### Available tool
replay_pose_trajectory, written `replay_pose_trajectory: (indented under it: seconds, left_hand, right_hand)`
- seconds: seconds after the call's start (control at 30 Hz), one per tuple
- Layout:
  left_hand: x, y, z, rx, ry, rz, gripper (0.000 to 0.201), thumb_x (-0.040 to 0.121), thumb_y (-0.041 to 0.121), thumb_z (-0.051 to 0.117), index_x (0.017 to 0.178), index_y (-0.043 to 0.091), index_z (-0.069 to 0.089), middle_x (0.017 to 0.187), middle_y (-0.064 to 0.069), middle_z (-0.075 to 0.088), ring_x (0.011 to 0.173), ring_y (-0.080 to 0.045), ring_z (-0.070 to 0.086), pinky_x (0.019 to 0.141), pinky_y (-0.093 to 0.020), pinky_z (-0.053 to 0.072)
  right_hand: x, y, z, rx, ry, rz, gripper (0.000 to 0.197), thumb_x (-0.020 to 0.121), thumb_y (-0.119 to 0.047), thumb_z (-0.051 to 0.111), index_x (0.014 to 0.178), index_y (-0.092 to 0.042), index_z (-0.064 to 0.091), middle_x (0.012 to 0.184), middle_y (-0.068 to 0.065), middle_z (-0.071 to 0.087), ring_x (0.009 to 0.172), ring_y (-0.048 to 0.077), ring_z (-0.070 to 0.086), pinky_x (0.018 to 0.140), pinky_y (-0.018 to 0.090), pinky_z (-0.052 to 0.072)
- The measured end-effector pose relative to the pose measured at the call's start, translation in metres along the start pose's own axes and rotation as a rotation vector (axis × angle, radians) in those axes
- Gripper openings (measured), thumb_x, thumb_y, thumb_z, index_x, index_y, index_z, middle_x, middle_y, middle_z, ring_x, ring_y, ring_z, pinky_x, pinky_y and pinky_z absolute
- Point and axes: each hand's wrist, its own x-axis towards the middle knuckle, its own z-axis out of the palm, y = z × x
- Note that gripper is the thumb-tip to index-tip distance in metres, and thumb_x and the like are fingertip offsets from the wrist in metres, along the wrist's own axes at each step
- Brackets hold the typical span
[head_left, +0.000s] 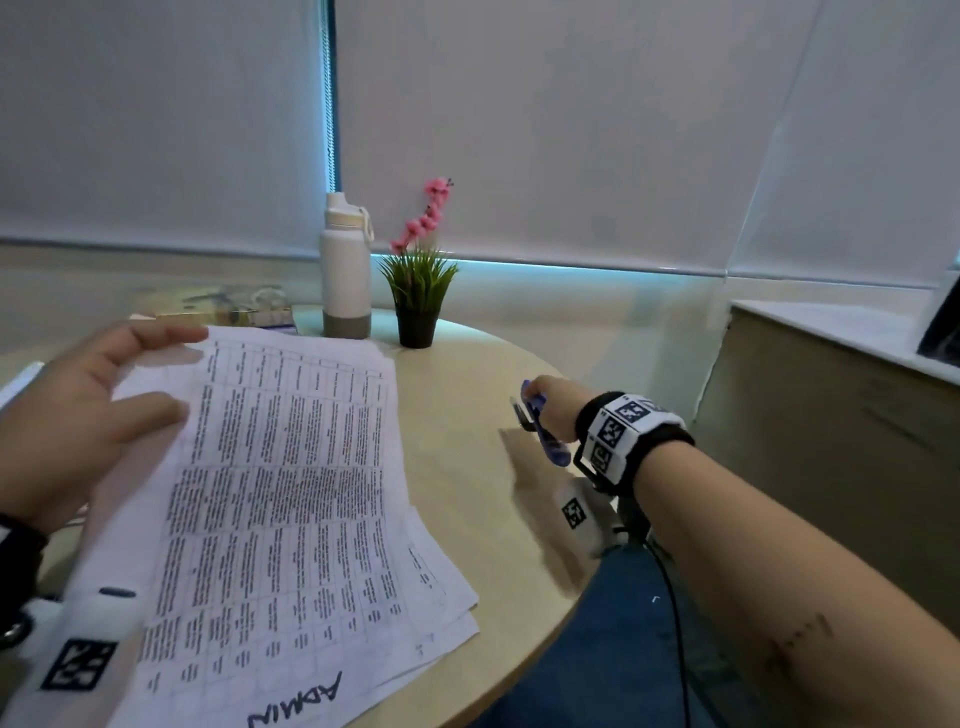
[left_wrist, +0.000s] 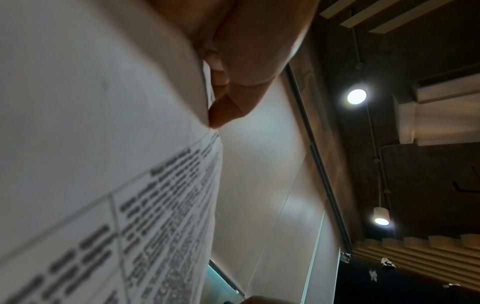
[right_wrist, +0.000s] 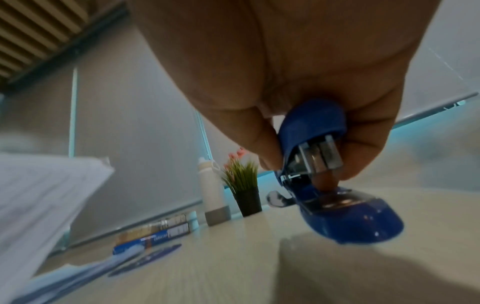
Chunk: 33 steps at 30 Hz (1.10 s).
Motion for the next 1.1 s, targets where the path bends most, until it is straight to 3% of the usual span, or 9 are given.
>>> replay_pose_trajectory:
  seconds: [0.07, 0.27, 0.37, 0.53, 0.63, 0.77, 0.83, 0.97, 1.1]
  left_hand:
    - [-0.004, 0.007, 0.010, 0.003, -0.019, 0.017, 0.061, 0.079, -0.022, 0.052, 0.099, 0.034, 0.062, 0.090, 0.022, 0.069, 0.074, 0.011, 0.064, 0.062, -0.005, 0.050]
    - [-0.003, 0.017, 0.010, -0.067, 0.067, 0.015, 0.077, 0.079, -0.022, 0.055, 0.121, 0.042, 0.043, 0.104, -0.003, 0.063, 0.073, -0.002, 0.069, 0.060, -0.023, 0.058]
    - [0.000, 0.023, 0.016, -0.094, 0.063, 0.001, 0.078, 0.080, -0.019, 0.057, 0.130, 0.037, 0.035, 0.104, -0.013, 0.067, 0.077, -0.011, 0.071, 0.063, -0.031, 0.060]
    - [0.008, 0.043, 0.033, -0.142, -0.097, 0.026, 0.073, 0.080, -0.020, 0.055, 0.135, 0.025, 0.039, 0.080, 0.004, 0.076, 0.068, -0.009, 0.071, 0.055, -0.024, 0.057]
    - [0.007, 0.061, 0.048, -0.128, -0.215, 0.079, 0.072, 0.072, -0.014, 0.067, 0.124, 0.031, 0.048, 0.086, -0.001, 0.076, 0.073, -0.013, 0.072, 0.059, -0.025, 0.057]
    - [0.005, 0.077, 0.063, -0.053, -0.235, 0.209, 0.064, 0.083, -0.010, 0.062, 0.125, 0.035, 0.047, 0.091, -0.003, 0.074, 0.082, -0.014, 0.072, 0.067, -0.026, 0.056]
    - [0.002, 0.076, 0.064, 0.126, -0.097, 0.364, 0.058, 0.081, 0.006, 0.065, 0.126, 0.037, 0.046, 0.102, 0.007, 0.068, 0.097, -0.003, 0.064, 0.082, -0.018, 0.048]
    - [-0.010, 0.061, 0.052, 0.339, 0.167, 0.493, 0.042, 0.074, 0.025, 0.065, 0.112, 0.037, 0.055, 0.110, 0.008, 0.055, 0.103, 0.005, 0.052, 0.087, -0.003, 0.034]
    - [-0.015, 0.052, 0.053, 0.186, -0.113, 0.223, 0.022, 0.075, 0.039, 0.065, 0.081, 0.019, 0.069, 0.075, 0.002, 0.067, 0.062, -0.007, 0.059, 0.061, -0.020, 0.045]
  right_hand:
    - [0.006, -0.002, 0.011, -0.055, -0.053, 0.005, 0.044, 0.089, -0.008, 0.051, 0.133, -0.015, 0.049, 0.135, 0.010, 0.051, 0.124, 0.025, 0.049, 0.089, 0.023, 0.038]
    - [0.013, -0.010, 0.022, -0.145, -0.130, -0.002, 0.026, 0.089, -0.007, 0.049, 0.111, -0.011, 0.062, 0.111, 0.011, 0.061, 0.098, 0.026, 0.057, 0.067, 0.018, 0.036]
    - [0.000, -0.024, 0.007, -0.088, 0.013, -0.039, 0.035, 0.093, -0.030, 0.052, 0.126, -0.018, 0.054, 0.125, 0.007, 0.058, 0.115, 0.025, 0.053, 0.089, 0.026, 0.039]
    - [-0.057, -0.079, -0.040, 0.348, 0.388, -0.469, 0.053, 0.086, -0.044, 0.060, 0.132, -0.020, 0.047, 0.132, -0.003, 0.051, 0.121, 0.010, 0.047, 0.093, 0.022, 0.033]
    - [-0.088, -0.114, -0.058, 0.292, 0.266, -0.690, 0.069, 0.070, -0.042, 0.076, 0.130, -0.025, 0.047, 0.125, -0.010, 0.055, 0.114, 0.003, 0.050, 0.094, 0.019, 0.037]
    - [-0.090, -0.128, -0.060, 0.197, 0.000, -0.651, 0.018, 0.076, -0.018, 0.075, 0.088, -0.027, 0.063, 0.081, -0.014, 0.067, 0.070, -0.005, 0.063, 0.070, 0.018, 0.048]
    - [-0.087, -0.121, -0.056, 0.267, 0.076, -0.606, 0.022, 0.080, -0.010, 0.069, 0.070, -0.028, 0.061, 0.072, -0.015, 0.065, 0.063, -0.002, 0.061, 0.071, 0.025, 0.050]
    - [-0.083, -0.094, -0.043, 0.733, 0.382, -0.485, 0.017, 0.086, -0.003, 0.058, 0.096, -0.011, 0.068, 0.083, -0.004, 0.072, 0.075, 0.008, 0.068, 0.074, 0.028, 0.057]
    - [-0.096, -0.083, -0.024, 1.476, 0.384, -0.479, 0.025, 0.093, 0.002, 0.045, 0.114, -0.003, 0.059, 0.087, -0.001, 0.075, 0.078, 0.011, 0.071, 0.059, 0.018, 0.054]
